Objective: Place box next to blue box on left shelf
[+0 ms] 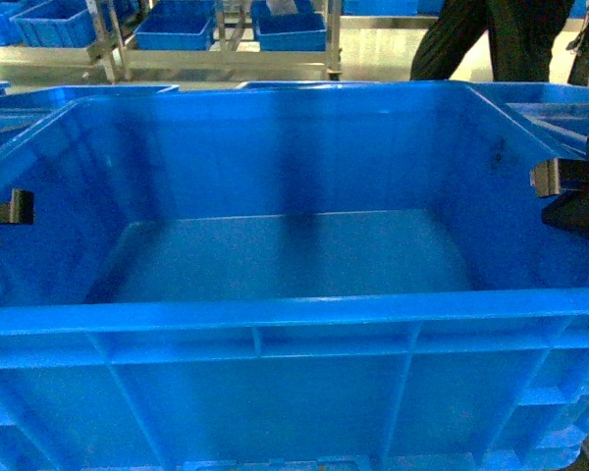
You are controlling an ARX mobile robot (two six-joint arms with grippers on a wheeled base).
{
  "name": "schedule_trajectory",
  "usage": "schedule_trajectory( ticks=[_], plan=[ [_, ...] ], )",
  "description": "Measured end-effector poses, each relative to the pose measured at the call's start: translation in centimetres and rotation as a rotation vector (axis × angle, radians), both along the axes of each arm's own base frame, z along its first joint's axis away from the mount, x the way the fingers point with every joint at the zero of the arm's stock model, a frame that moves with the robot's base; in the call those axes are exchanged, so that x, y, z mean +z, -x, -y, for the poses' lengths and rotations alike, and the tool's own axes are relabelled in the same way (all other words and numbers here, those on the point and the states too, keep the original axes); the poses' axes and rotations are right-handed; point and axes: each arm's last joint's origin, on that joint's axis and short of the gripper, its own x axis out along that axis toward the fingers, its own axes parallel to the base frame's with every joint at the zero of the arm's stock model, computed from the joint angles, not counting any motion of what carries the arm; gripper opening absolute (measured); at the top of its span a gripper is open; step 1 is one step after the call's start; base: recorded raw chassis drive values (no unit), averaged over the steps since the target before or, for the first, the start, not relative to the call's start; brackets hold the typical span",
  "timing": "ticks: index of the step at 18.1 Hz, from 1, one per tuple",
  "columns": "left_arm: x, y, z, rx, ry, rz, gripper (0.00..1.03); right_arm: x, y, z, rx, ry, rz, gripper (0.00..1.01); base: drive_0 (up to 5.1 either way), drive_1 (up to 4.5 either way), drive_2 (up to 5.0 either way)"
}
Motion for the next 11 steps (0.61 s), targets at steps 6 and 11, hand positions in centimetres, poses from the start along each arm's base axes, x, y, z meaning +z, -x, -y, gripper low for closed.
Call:
schedule_trajectory(
  ticks=[6,11],
  plan=[
    [0.5,-0.5,0.4,-0.034,0.01,0.08,0.7,0.5,-0.2,-0.3,0.048,-0.106,0.004,0.7,0.0,0.0,0.0],
    [2.3,-1.0,0.3,-0.019,0.029,0.254,0.95,1.8,-0.5,-0.4,0.043,-0.124,0.121,0.96,0.0,0.0,0.0]
  ],
)
